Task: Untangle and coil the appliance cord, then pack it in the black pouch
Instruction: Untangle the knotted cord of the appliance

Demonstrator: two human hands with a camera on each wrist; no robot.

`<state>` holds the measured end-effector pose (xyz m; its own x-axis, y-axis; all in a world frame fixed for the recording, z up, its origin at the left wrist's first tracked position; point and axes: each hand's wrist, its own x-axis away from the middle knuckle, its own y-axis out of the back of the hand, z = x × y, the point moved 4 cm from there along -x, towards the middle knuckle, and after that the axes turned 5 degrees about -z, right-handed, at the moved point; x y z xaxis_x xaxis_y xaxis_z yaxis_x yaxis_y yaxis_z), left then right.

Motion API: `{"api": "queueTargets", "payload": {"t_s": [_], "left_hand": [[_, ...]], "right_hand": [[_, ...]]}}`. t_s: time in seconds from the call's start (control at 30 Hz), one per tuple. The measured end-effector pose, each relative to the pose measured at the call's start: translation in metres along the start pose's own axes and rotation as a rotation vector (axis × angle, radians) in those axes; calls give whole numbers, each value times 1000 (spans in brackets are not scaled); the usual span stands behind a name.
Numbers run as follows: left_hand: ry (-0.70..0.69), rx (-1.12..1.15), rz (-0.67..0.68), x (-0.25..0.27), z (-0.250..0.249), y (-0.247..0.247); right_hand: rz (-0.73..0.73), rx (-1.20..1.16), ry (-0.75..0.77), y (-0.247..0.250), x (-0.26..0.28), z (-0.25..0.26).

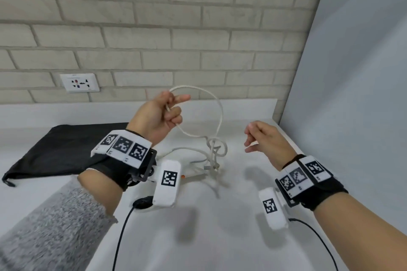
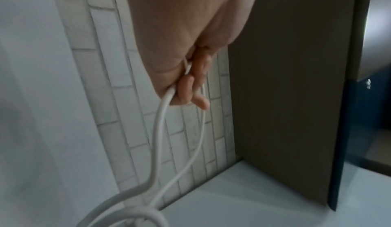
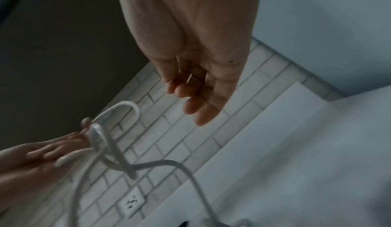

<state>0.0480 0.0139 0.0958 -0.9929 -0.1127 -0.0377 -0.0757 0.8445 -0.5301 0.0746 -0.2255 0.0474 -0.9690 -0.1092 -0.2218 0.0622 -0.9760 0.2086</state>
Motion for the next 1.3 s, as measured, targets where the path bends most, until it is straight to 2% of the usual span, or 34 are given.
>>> {"api": "queueTargets", "payload": {"t_s": [0.07, 0.2, 0.27, 0.33, 0.43, 0.5, 0.57, 0.67, 0.77, 0.83, 0.87, 0.97, 1.0, 1.03, 1.07, 1.1, 1.13, 1.17, 1.23, 1.3], "left_hand": [[4, -78, 66, 4, 9, -12], [-41, -126, 107, 12, 13, -22], [-95, -176, 135, 14, 12, -23], [-98, -307, 191, 18, 23, -23], [14, -544, 330, 26, 59, -23], [80, -574, 410, 34, 73, -27], [77, -553, 413, 35, 72, -28], [19, -563, 390, 31, 64, -22], [-30, -656, 423, 27, 56, -9], [-34, -654, 405, 25, 53, -1], [-33, -650, 385, 25, 53, 0], [-52, -637, 342, 24, 60, -10], [-58, -622, 332, 24, 62, -16], [-64, -614, 320, 22, 62, -20], [-69, -613, 302, 21, 62, -23], [-73, -611, 281, 19, 62, -25], [-77, -607, 256, 18, 62, -26], [-80, -598, 230, 16, 62, -27], [-72, -578, 187, 14, 62, -27], [-49, -559, 150, 12, 63, -23]], "right_hand": [[32, 15, 35, -16, -3, 13], [330, 98, -68, -45, 3, 20], [328, -20, -96, -47, 3, 28], [250, -233, -113, -42, -2, 41], [161, -467, -103, -33, -12, 55], [60, -569, -111, -26, -17, 57], [-46, -634, -134, -14, -22, 55], [-193, -527, -109, 15, -34, 49], [-418, -424, -90, 60, -45, 40], [-547, -301, -140, 91, -52, 23], [-574, -167, -180, 101, -57, 13], [-434, 413, -202, 93, -61, -6], [-386, 634, -159, 82, -58, -7], [-375, 798, -53, 68, -51, 0], [-358, 855, 132, 51, -40, 14], [-283, 812, 334, 29, -26, 30], [-136, 698, 461, 7, -13, 44], [53, 576, 479, -15, 0, 53], [386, 574, 334, -46, 14, 52], [499, 705, 277, -54, 15, 46]]}}
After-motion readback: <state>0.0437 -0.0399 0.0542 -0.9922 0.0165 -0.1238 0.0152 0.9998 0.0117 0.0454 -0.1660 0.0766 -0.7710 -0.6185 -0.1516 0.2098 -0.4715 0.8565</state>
